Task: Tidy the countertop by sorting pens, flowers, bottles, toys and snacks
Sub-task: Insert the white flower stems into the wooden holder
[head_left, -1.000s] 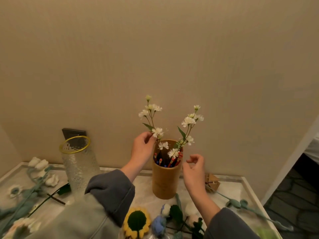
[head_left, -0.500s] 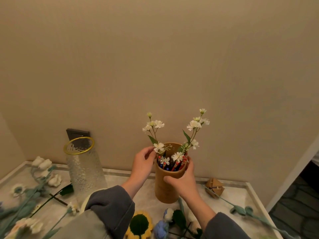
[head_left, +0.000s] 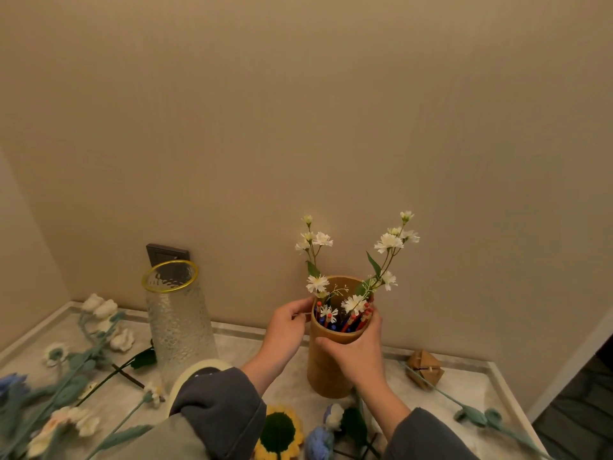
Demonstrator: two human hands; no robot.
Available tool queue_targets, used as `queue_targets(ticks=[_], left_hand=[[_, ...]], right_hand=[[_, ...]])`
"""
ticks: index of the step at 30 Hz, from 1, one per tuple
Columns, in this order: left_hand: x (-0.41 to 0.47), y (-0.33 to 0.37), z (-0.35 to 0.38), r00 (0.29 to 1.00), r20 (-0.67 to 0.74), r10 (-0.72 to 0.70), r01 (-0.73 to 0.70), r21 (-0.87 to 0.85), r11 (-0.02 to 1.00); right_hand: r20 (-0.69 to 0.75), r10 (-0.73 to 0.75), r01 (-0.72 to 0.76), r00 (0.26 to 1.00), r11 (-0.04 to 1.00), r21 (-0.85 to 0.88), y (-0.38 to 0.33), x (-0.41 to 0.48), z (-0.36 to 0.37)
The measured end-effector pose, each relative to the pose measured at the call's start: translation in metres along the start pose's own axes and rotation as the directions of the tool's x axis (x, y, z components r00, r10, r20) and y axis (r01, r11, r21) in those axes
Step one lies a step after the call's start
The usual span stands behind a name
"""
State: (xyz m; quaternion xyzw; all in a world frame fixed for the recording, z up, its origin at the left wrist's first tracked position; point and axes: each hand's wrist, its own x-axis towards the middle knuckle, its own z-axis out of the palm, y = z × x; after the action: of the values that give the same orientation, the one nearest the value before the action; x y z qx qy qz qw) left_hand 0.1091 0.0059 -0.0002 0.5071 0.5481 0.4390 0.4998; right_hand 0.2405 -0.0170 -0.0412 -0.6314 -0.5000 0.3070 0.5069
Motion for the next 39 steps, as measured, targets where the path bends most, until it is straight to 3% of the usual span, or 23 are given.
queue_targets(ticks=[8,16,31,39], left_hand=[[-0.03,0.028,-0.016,0.98,-0.147,0.131,-0.142,-0.073,0.987],[-0.081,0.063,-0.069,0.879,-0.377,0.292,-0.353,-0.102,0.93],[-0.149,0.058,-0.246,0.681,-0.666,0.305,-0.434,-0.032,0.9],[-0.128,0.043,-0.354,0.731,-0.605,0.317,-0.389,0.012,0.921]], right_hand=[[0.021,-0.136,0.135,0.991,0.99,0.049,-0.046,-0.012,-0.008],[0.094,-0.291,0.283,0.952,0.955,0.088,-0.122,-0.044,0.014],[0.333,-0.392,0.32,0.858,0.914,0.251,-0.206,-0.121,0.167],[0.394,-0.384,0.286,0.835,0.915,0.286,-0.239,-0.126,0.263]])
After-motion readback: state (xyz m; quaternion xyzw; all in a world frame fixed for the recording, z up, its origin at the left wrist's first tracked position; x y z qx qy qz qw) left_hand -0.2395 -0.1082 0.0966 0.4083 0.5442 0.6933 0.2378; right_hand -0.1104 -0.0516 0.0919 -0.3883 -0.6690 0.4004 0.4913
